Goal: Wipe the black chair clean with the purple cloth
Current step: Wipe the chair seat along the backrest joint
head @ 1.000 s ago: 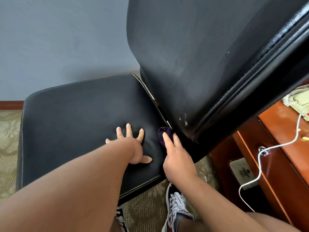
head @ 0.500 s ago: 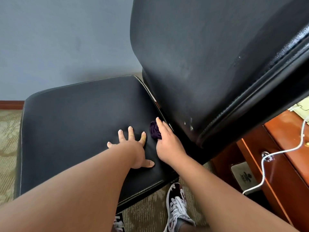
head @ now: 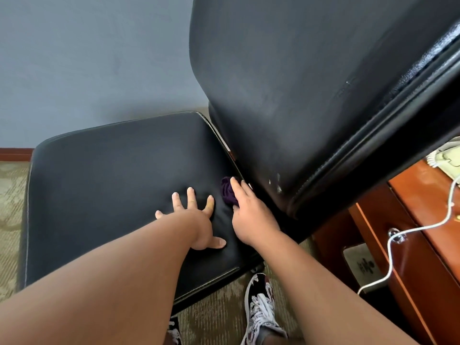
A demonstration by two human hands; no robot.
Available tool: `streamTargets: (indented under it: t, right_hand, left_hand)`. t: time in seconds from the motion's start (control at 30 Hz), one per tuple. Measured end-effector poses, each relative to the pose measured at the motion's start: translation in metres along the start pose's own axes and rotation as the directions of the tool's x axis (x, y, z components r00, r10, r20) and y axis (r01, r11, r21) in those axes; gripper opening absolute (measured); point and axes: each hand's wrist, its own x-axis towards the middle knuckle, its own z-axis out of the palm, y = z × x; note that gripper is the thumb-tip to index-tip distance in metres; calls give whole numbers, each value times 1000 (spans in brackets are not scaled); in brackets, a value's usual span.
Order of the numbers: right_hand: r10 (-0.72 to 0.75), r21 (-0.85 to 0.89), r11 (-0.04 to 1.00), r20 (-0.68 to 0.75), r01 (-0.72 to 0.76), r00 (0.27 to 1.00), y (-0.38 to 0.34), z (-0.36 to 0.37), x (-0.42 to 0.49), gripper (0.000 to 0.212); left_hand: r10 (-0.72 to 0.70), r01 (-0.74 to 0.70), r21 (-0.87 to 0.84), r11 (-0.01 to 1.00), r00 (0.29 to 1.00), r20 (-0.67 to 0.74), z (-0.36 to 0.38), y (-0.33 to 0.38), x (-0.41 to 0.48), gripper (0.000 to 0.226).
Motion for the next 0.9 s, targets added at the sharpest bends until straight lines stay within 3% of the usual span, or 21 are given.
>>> streamTargets:
  t: [0.27,0.43,0.6,0.9]
  right_hand:
    - [18,-81,997,-14,-19,1000,10,9,-80,76]
    - [-10,-29,1000,-12,10,1000,4,21,-101,68]
    - [9,33,999,-44,-8,999,6,18,-74,61]
    - [90,-13,996,-62,-91,994,-13,14,32,63]
  left_hand:
    - [-11,11,9,1000,1000,3,0,1,2,112]
    - [1,-1,12,1000,1000,3,1,-1,5,115]
    - [-4,4,-24,1000,1000,-9,2,-2,7,115]
    - [2,-2,-44,999,1000,16,-2,-1,8,115]
